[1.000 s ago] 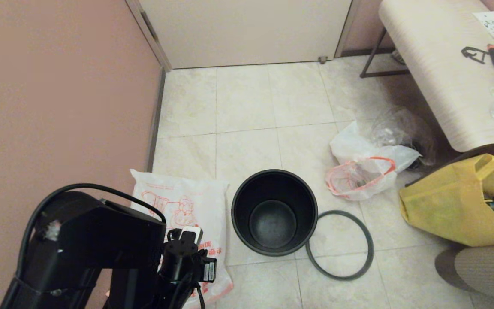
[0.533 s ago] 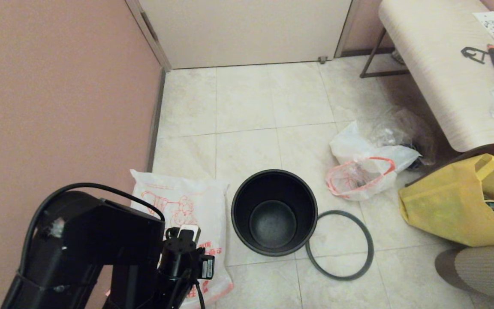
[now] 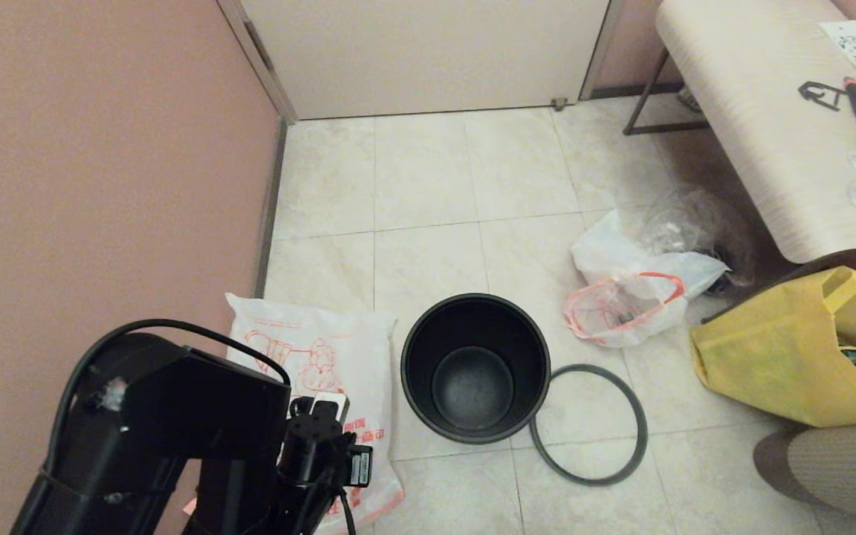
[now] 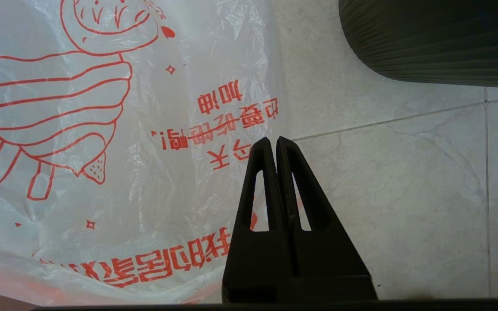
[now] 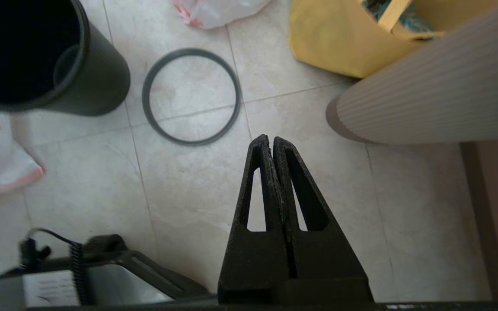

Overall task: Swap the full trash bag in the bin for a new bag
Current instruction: Pick up a new trash bag

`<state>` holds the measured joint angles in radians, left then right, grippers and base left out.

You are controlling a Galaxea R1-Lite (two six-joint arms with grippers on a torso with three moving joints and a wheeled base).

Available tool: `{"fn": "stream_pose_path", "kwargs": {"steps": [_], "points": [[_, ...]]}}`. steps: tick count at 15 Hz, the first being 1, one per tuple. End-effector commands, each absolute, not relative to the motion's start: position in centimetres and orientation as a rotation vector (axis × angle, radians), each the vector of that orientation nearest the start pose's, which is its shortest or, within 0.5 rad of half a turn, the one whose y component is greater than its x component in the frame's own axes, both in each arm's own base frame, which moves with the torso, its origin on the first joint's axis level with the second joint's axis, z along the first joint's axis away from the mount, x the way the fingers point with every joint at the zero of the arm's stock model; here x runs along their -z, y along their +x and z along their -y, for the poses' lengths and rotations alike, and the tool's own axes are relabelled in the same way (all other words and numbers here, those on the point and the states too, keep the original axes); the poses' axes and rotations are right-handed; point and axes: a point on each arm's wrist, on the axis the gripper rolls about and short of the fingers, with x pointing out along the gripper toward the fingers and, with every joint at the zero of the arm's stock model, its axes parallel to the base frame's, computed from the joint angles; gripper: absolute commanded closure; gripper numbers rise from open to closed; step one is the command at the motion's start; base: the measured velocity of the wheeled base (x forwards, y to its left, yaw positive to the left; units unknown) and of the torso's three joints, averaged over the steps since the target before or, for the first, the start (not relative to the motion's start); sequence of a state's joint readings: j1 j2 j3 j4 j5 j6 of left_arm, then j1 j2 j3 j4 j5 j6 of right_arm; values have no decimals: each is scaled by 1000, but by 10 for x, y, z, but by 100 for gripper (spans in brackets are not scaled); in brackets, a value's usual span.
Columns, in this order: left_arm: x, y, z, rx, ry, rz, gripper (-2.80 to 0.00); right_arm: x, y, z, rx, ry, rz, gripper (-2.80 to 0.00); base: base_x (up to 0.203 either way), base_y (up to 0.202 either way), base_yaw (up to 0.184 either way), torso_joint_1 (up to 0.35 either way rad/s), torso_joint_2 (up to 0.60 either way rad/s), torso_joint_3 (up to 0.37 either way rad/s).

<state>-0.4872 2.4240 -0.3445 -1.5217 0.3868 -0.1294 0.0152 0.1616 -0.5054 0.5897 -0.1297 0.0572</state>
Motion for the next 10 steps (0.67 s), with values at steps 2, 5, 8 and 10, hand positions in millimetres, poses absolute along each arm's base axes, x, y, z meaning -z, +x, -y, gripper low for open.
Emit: {"fn": "stream_pose_path", "kwargs": {"steps": [2, 5, 8, 10], "points": [[45, 263, 129, 61, 106, -502, 0, -113, -59, 2, 95, 35, -173, 0, 0, 0, 0, 0, 0, 0], [42, 263, 129, 59, 100, -494, 0, -92, -34, 1, 56, -10, -45, 0, 0, 0, 0, 0, 0, 0], [42, 263, 129, 59, 101, -494, 0, -82, -23, 1, 41, -74, 64, 0, 0, 0, 0, 0, 0, 0], [42, 263, 129, 59, 100, -494, 0, -82, -23, 1, 40, -88, 62, 0, 0, 0, 0, 0, 0, 0]]}}
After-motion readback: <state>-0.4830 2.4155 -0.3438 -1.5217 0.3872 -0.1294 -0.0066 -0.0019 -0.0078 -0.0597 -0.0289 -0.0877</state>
